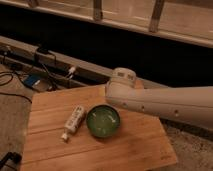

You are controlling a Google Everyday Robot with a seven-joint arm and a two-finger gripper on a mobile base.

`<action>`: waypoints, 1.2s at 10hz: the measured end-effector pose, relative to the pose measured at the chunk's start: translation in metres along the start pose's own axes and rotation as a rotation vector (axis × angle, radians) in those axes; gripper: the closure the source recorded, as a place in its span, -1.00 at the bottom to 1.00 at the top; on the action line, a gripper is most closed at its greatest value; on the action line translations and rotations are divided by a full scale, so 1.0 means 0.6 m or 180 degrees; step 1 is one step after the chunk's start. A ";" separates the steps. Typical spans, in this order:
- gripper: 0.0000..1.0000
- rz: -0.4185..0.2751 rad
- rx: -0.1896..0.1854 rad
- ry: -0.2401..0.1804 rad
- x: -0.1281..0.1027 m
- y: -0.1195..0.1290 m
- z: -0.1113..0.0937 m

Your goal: Place the bottle in the ceramic bowl

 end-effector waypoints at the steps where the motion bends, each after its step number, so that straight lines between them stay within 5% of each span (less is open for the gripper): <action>1: -0.60 -0.0130 -0.0049 0.0007 0.001 0.024 0.000; 7: -0.60 -0.1221 -0.0313 0.0017 0.018 0.153 -0.013; 12: -0.60 -0.1283 -0.0320 0.0046 0.020 0.156 -0.012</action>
